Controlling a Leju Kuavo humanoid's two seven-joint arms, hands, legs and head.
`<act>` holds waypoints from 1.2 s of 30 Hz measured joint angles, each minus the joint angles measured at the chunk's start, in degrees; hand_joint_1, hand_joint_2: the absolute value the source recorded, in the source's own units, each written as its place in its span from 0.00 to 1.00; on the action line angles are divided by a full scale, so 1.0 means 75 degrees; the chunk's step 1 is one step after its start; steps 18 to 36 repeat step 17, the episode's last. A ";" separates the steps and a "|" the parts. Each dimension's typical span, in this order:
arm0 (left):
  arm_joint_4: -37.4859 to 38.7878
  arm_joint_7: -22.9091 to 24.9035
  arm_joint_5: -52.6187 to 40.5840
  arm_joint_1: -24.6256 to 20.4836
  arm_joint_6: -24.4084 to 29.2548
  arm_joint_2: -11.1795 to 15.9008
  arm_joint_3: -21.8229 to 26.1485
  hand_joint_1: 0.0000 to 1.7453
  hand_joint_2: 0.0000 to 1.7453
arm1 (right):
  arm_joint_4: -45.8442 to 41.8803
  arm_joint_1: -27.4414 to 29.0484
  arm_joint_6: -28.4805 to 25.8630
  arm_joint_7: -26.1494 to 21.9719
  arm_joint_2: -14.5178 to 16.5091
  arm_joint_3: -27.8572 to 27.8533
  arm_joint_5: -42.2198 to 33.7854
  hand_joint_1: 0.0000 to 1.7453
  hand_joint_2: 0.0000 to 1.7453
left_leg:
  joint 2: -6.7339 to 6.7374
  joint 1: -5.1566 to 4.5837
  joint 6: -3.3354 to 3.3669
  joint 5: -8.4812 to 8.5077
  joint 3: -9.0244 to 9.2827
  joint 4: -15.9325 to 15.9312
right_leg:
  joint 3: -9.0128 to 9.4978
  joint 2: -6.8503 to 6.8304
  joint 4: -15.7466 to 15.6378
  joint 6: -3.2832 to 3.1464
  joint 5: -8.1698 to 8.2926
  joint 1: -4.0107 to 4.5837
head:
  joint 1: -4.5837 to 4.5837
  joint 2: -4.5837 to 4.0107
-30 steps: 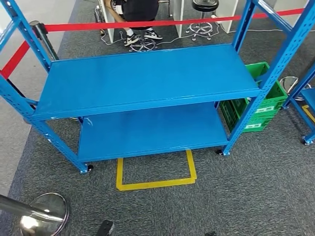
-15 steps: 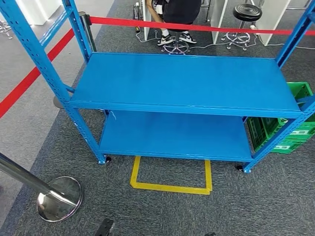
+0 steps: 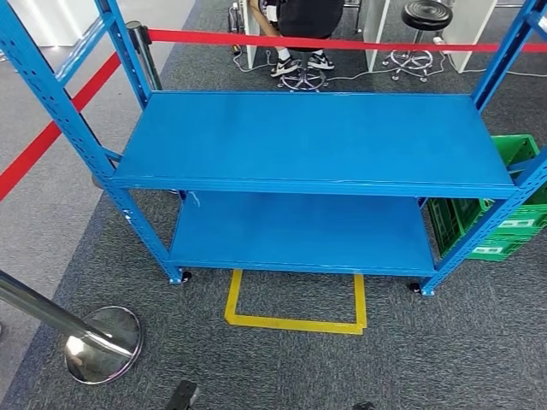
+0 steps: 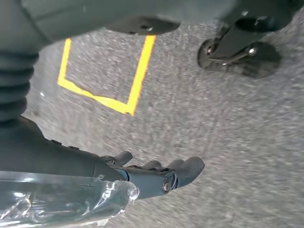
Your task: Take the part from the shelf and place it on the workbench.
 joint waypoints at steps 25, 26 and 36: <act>-0.0211 0.0172 0.2190 0.0437 -0.0253 0.0523 -0.1988 0.00 0.00 | -0.0290 0.0312 0.0564 -0.0232 -0.0160 0.0823 -0.1119 0.00 0.00 | 0.0000 -0.0037 0.0006 0.0001 -0.0004 0.0002 | 0.0001 0.0001 -0.0010 0.0017 0.0013 -0.0045 | -0.0002 0.0000; -0.0211 0.0172 0.2190 0.0437 -0.0253 0.0523 -0.1988 0.00 0.00 | -0.0290 0.0312 0.0564 -0.0232 -0.0160 0.0823 -0.1119 0.00 0.00 | 0.0000 -0.0037 0.0006 0.0001 -0.0004 0.0002 | 0.0001 0.0001 -0.0010 0.0017 0.0013 -0.0045 | -0.0002 0.0000; -0.0211 0.0172 0.2190 0.0437 -0.0253 0.0523 -0.1988 0.00 0.00 | -0.0290 0.0312 0.0564 -0.0232 -0.0160 0.0823 -0.1119 0.00 0.00 | 0.0000 -0.0037 0.0006 0.0001 -0.0004 0.0002 | 0.0001 0.0001 -0.0010 0.0017 0.0013 -0.0045 | -0.0002 0.0000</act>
